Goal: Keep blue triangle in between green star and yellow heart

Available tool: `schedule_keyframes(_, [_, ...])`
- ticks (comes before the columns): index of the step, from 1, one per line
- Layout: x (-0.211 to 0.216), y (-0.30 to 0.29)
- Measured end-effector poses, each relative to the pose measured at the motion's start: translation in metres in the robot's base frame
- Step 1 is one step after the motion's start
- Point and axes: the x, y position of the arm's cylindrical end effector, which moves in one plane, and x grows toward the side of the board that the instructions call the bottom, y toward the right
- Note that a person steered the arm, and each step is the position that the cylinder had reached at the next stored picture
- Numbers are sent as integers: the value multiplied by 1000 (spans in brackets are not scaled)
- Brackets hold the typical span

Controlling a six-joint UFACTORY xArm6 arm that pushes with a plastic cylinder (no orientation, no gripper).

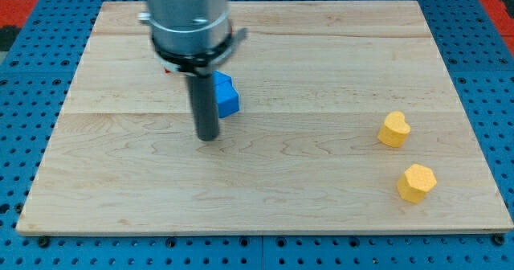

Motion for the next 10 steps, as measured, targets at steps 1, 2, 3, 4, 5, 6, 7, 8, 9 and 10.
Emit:
schedule_keyframes(1, [-48, 20])
schedule_keyframes(2, [-47, 128])
schedule_keyframes(3, [-47, 220])
schedule_keyframes(4, [-50, 211])
schedule_keyframes(5, [-78, 121])
schedule_keyframes(6, [-19, 25])
schedule_keyframes(7, [-81, -56])
schedule_keyframes(8, [-115, 36])
schedule_keyframes(9, [-110, 52])
schedule_keyframes(10, [-96, -6])
